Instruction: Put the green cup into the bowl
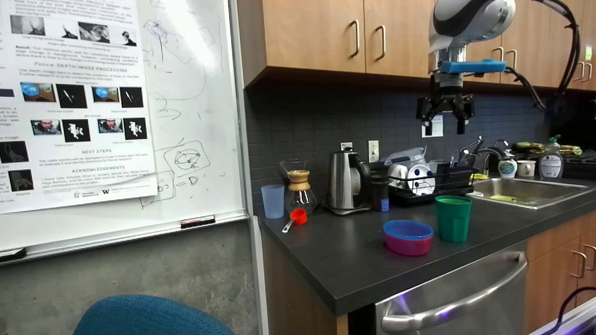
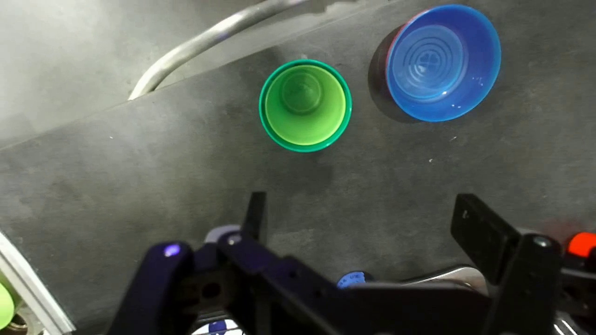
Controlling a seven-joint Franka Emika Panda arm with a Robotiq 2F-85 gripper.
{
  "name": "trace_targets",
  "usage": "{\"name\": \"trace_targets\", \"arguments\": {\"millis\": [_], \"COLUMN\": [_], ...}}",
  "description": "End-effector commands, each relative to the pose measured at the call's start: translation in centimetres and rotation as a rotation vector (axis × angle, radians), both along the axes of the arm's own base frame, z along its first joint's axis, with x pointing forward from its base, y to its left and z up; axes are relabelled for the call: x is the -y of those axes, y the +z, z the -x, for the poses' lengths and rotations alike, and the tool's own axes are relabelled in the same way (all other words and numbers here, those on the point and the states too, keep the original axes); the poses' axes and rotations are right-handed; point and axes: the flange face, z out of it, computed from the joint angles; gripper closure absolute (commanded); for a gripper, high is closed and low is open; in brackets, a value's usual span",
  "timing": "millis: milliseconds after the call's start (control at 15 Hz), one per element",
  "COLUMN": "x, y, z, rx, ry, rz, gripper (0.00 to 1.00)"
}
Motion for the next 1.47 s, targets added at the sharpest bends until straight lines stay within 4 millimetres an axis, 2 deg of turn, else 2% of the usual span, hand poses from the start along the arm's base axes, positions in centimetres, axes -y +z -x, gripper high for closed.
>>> {"name": "trace_targets", "arguments": {"millis": [0, 267, 867, 1133, 1400], "x": [1.8, 2.7, 4.3, 4.7, 5.1], "y": [-2.7, -6.2, -13.2, -15.1, -15.9], "z": [-0.5, -0.4, 1.9, 2.0, 1.3], "rx": [-0.041, -0.085, -0.165, -0.151, -0.128], "ry": [-0.038, -0.063, -0.098, -0.103, -0.111], "rz": [-0.011, -0.024, -0.049, -0.050, -0.043], "gripper": [0.00, 0.00, 0.00, 0.00, 0.00]}}
